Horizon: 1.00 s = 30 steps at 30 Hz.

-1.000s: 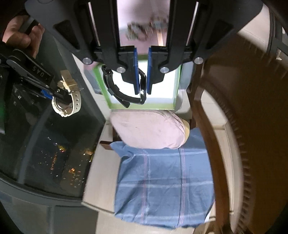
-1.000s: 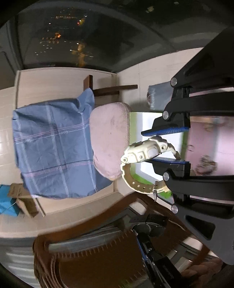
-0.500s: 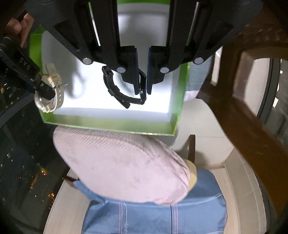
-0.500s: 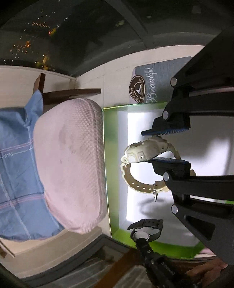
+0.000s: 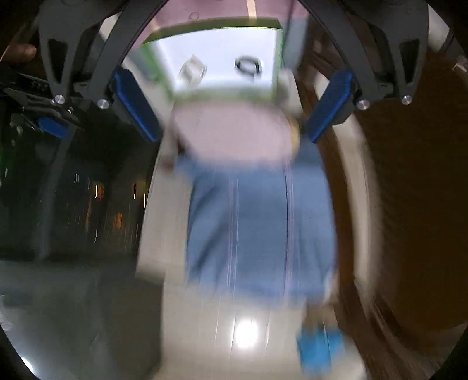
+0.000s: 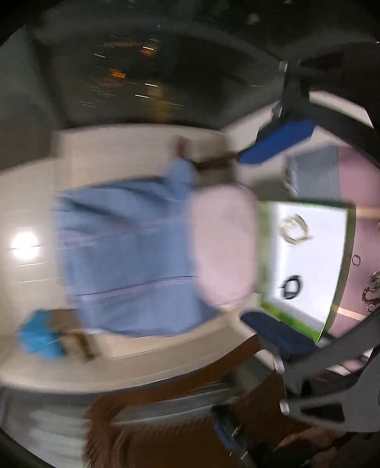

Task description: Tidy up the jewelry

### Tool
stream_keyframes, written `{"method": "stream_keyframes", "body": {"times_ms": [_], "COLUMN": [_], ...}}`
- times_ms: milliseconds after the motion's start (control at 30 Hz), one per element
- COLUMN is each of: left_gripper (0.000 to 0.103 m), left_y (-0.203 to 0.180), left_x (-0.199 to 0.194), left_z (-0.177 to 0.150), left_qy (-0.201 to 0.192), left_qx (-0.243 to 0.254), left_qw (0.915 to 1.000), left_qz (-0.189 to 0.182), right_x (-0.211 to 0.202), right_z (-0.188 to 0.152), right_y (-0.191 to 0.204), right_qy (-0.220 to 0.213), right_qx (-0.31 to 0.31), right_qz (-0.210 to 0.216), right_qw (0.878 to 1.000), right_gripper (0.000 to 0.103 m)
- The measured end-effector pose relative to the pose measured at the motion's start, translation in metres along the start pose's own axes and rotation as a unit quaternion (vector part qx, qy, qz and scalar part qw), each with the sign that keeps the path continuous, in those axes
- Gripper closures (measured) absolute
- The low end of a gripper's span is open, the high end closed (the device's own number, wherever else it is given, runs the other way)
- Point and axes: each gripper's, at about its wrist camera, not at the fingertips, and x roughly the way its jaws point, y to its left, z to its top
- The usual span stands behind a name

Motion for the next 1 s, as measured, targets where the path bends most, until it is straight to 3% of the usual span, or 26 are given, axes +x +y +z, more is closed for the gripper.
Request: {"method": "stream_keyframes", "body": {"times_ms": [67, 100, 167, 267, 433, 533, 767, 1000], "left_gripper": [0.003, 0.003, 0.003, 0.003, 0.003, 0.003, 0.003, 0.003], "left_y": [-0.006, -0.009, -0.017, -0.029, -0.035, -0.032, -0.036, -0.043], "left_x": [-0.064, -0.095, -0.124, -0.154, -0.176, -0.182, -0.208, -0.222], "left_z": [-0.002, -0.008, -0.024, -0.057, -0.112, -0.133, -0.140, -0.140], "left_qy": [-0.023, -0.014, 0.019, 0.086, 0.182, 0.217, 0.223, 0.216], "left_qx": [0.006, 0.012, 0.024, 0.037, 0.005, -0.006, -0.018, -0.012], "left_qw": [0.9997, 0.9996, 0.9992, 0.9955, 0.9832, 0.9759, 0.9743, 0.9759], "left_qz": [-0.009, -0.020, -0.028, -0.017, 0.014, 0.025, 0.028, 0.026], "right_x": [-0.073, -0.097, -0.137, -0.174, -0.184, -0.200, -0.234, -0.245], "right_z": [-0.008, -0.013, -0.028, -0.064, -0.119, -0.140, -0.160, -0.157], "right_y": [0.005, 0.006, 0.008, 0.007, 0.016, 0.030, 0.050, 0.054], "right_qy": [-0.031, -0.040, -0.047, 0.002, 0.089, 0.098, 0.098, 0.087], "right_qx": [-0.018, -0.020, -0.022, -0.019, 0.011, 0.004, -0.006, -0.003], "right_qz": [-0.013, -0.018, -0.032, -0.049, -0.041, -0.040, -0.033, -0.027], "right_qw": [0.999, 0.999, 0.998, 0.999, 0.995, 0.994, 0.995, 0.996], "right_gripper": [0.003, 0.003, 0.003, 0.003, 0.003, 0.003, 0.003, 0.003]}}
